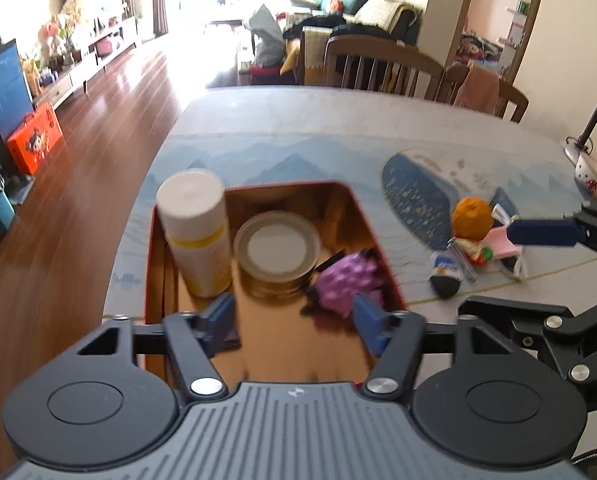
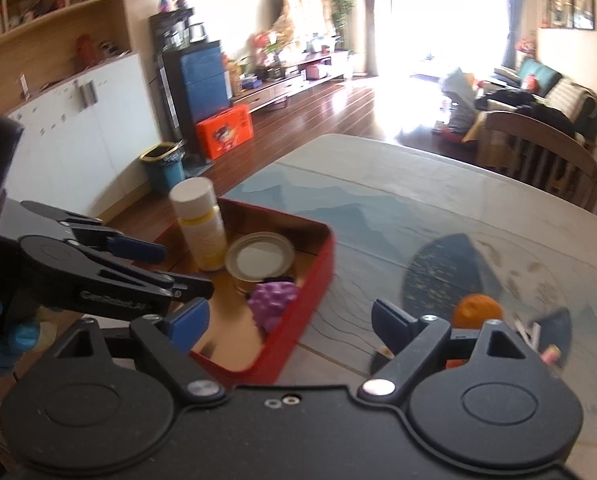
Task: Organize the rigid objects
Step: 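Lower lavender block into red tin and open left gripper, then grasp pink comb with right gripper while left gripper grasps blue-labelled bottle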
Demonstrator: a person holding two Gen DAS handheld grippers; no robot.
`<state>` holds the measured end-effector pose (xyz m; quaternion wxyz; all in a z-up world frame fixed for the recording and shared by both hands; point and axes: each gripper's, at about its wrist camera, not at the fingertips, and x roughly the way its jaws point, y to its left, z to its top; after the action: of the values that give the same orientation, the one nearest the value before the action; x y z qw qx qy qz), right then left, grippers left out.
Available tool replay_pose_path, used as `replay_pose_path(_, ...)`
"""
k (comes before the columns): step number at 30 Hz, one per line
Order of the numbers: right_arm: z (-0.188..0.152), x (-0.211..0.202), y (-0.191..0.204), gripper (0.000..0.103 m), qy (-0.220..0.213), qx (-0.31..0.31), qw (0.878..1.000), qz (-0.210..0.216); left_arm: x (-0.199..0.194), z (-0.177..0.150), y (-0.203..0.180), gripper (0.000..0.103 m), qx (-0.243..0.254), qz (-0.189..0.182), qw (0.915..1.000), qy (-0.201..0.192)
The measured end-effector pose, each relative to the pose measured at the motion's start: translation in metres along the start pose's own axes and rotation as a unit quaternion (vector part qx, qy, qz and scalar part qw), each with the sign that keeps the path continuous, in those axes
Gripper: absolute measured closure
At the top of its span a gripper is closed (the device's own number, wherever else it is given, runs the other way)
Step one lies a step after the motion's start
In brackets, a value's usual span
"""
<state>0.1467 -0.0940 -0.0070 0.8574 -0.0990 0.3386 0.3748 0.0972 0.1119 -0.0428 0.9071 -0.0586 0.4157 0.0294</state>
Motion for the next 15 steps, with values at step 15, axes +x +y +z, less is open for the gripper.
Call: replay_pose_path(15, -0.043, -0.053, -0.091, 0.000, -0.018, 0.078, 0.994, -0.069, 0.003, 0.006, -0.088, 0.019, 0.010, -0.024, 0.9994, -0.024)
